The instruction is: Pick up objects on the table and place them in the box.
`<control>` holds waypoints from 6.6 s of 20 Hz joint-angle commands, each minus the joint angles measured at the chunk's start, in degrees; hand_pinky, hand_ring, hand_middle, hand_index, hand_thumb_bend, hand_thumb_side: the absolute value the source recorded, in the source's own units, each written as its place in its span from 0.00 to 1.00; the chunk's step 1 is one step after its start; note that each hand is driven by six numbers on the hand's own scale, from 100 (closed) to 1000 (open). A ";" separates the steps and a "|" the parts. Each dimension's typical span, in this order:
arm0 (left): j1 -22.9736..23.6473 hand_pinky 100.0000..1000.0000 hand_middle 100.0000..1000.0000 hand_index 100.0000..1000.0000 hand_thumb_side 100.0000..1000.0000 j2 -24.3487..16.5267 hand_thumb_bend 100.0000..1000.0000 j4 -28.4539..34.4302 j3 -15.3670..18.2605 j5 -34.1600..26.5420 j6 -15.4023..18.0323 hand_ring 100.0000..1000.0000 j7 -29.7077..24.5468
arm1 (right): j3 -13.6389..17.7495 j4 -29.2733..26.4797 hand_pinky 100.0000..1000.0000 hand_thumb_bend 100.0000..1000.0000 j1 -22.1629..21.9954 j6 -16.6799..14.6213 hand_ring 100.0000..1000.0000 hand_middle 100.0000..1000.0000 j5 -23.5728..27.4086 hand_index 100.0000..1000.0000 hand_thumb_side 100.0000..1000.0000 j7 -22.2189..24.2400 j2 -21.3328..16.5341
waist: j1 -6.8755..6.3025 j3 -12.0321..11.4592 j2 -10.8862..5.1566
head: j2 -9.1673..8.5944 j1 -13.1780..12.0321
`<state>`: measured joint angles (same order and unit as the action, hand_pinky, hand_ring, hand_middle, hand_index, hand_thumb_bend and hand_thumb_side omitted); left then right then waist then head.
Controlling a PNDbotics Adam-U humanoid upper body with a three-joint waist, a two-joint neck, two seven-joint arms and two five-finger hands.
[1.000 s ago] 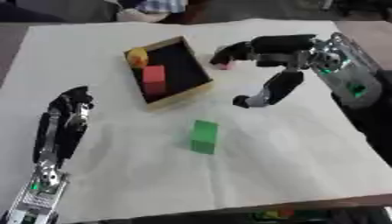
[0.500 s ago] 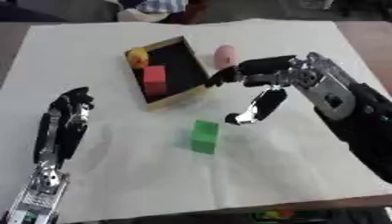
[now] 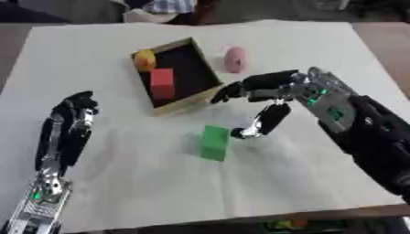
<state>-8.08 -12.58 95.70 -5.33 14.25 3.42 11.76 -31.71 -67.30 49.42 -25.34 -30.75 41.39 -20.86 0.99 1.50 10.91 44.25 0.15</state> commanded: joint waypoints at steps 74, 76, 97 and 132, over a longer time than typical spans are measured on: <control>-0.40 0.75 0.57 0.78 0.81 -1.12 0.03 0.79 0.26 0.49 0.24 0.61 -0.34 | -2.14 -3.16 0.84 0.00 2.14 -6.90 0.84 0.82 4.98 0.64 0.15 10.11 -0.52 | 0.55 -0.24 -1.41 | -0.14 0.42; -0.39 0.75 0.57 0.78 0.81 -1.12 0.03 0.79 0.28 0.50 0.23 0.61 -0.33 | -2.00 -3.44 0.83 0.00 2.21 -6.75 0.84 0.82 5.21 0.62 0.15 9.94 -0.56 | 0.52 -0.22 -1.44 | -0.14 0.41; -0.59 0.75 0.57 0.78 0.81 -0.69 0.03 0.82 0.12 0.33 0.21 0.61 -0.51 | 11.22 0.54 0.84 0.00 10.35 -0.37 0.84 0.82 -4.66 0.60 0.04 -1.70 4.40 | -0.23 -0.95 -1.26 | -0.14 1.11; -0.84 0.75 0.57 0.78 0.81 -0.09 0.02 0.75 -0.39 -0.07 0.21 0.61 -1.14 | 33.35 29.01 0.84 0.07 16.98 15.51 0.84 0.86 -35.78 0.96 0.25 -30.76 16.14 | -1.14 -2.65 -1.19 | -0.14 3.93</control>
<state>-8.55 -12.03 95.70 -5.76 14.15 3.54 10.63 0.88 -38.03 64.84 -10.71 -66.84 11.12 -3.09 0.79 -1.17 10.91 44.25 3.93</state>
